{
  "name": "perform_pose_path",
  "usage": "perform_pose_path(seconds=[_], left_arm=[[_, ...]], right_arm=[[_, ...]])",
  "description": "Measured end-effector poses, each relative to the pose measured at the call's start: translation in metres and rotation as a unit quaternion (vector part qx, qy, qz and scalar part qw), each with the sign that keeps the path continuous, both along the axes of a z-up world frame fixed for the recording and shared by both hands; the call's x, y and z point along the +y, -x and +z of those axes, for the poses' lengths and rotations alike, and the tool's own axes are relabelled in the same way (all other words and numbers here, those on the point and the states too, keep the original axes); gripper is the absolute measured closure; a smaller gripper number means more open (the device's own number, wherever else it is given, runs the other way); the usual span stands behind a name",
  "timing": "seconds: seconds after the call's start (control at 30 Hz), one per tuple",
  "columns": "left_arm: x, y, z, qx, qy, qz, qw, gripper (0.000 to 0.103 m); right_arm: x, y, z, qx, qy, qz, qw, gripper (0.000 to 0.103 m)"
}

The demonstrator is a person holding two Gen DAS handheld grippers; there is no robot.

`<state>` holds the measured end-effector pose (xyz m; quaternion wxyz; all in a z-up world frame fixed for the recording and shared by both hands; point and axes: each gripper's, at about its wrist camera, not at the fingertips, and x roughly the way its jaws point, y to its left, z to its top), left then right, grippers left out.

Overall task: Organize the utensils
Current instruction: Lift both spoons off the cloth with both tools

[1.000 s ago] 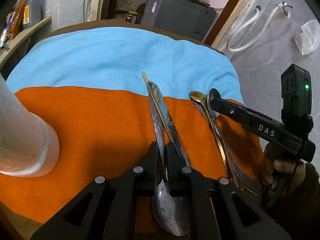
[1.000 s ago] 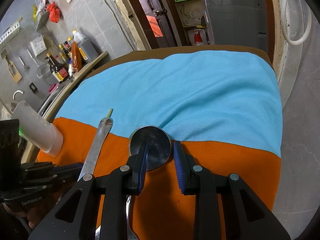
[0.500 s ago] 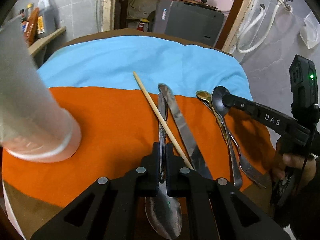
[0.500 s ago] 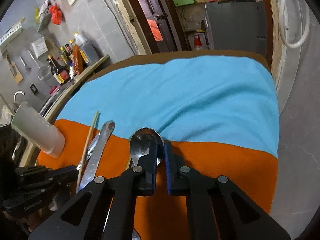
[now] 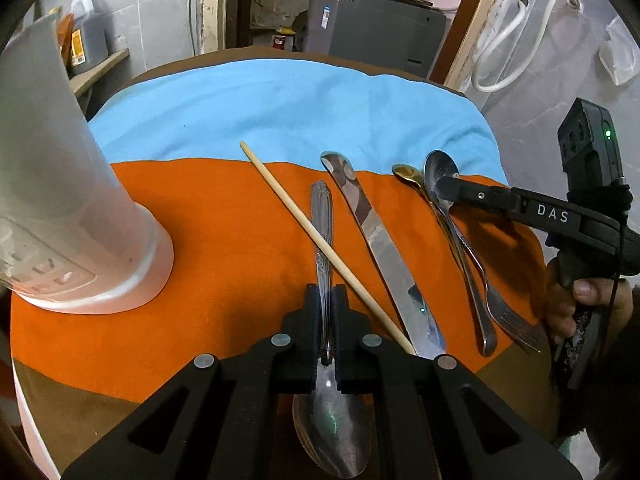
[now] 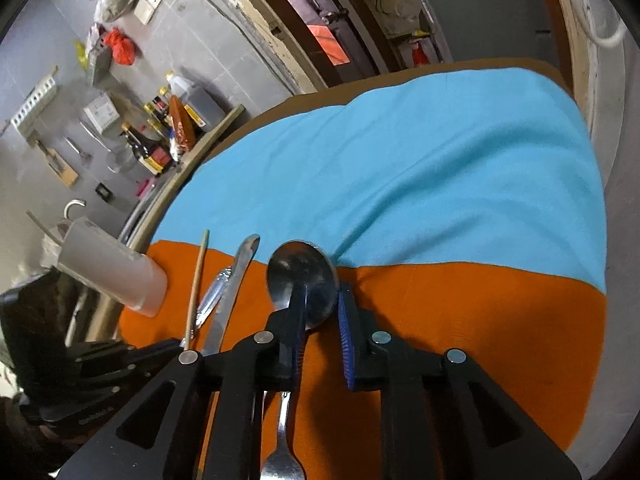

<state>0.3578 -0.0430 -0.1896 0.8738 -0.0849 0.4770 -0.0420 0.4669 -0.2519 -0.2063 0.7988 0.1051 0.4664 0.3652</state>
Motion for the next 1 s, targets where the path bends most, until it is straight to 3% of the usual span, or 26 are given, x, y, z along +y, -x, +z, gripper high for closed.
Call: perform_pose_path(seconds=[0.23, 0.4, 0.63, 1.0], left_arm=[[-0.006, 0.001, -0.001, -0.007, -0.014, -0.005, 0.9999, 0.099], [0.004, 0.008, 0.0, -0.013, 0.028, 0.023, 0.9993, 0.1], [0.011, 0.031, 0.012, -0.035, 0.025, 0.049, 0.9979, 0.103], [0.02, 0.065, 0.015, -0.01, 0.031, 0.075, 0.9966, 0.103]], right_arm=[[-0.001, 0.0, 0.0, 0.007, -0.006, -0.007, 1.0, 0.097], [0.005, 0.013, 0.014, -0.045, 0.043, -0.031, 0.998, 0.1], [0.019, 0.052, 0.037, -0.128, 0.116, -0.047, 0.984, 0.101], [0.04, 0.113, 0.031, -0.14, 0.178, -0.02, 0.974, 0.102]])
